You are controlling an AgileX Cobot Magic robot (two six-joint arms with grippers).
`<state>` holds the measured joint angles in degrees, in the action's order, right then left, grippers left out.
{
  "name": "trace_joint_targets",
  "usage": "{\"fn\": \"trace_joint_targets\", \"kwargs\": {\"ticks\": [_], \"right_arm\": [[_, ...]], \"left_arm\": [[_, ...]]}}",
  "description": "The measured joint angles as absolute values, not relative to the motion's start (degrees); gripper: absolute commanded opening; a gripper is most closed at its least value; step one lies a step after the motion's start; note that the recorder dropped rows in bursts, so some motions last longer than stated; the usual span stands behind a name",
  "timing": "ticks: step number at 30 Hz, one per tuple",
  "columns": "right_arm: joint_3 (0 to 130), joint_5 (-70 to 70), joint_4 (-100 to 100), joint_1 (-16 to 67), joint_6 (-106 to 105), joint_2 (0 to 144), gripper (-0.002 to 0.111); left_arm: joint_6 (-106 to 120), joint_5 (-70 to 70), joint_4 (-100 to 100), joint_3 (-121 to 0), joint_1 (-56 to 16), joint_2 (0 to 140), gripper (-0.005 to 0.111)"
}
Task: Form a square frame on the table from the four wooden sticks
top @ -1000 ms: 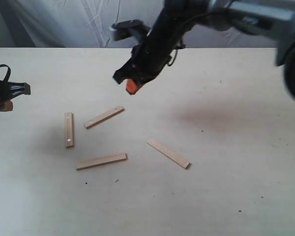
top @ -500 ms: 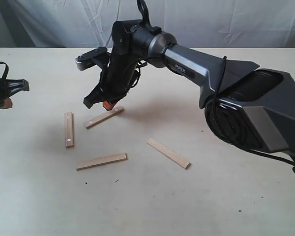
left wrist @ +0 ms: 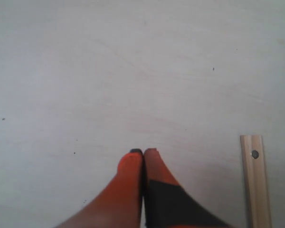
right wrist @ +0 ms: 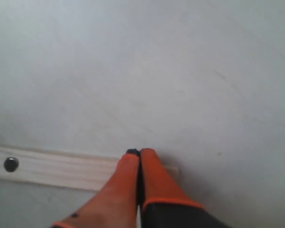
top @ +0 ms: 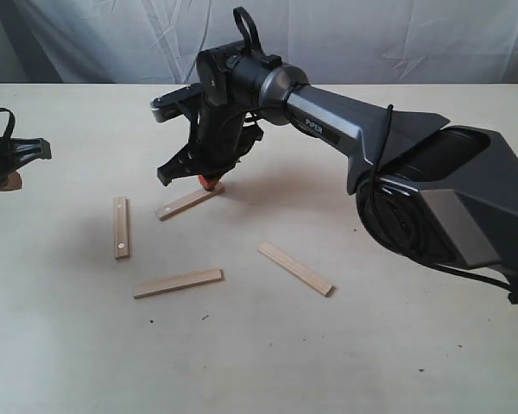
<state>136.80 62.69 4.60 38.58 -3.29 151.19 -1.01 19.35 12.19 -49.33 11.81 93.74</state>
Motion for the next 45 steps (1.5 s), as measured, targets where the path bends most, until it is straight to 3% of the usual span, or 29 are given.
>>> {"fn": "trace_joint_targets", "kwargs": {"ticks": [20, 45], "right_arm": [[137.2, 68.9, -2.3, 25.0, 17.2, 151.2, -0.001], [133.7, 70.0, 4.6, 32.6, 10.2, 149.6, -0.001]], "left_arm": [[-1.0, 19.4, 12.7, -49.3, 11.8, 93.7, 0.0], [-1.0, 19.4, 13.5, -49.3, 11.8, 93.7, 0.0]]}}
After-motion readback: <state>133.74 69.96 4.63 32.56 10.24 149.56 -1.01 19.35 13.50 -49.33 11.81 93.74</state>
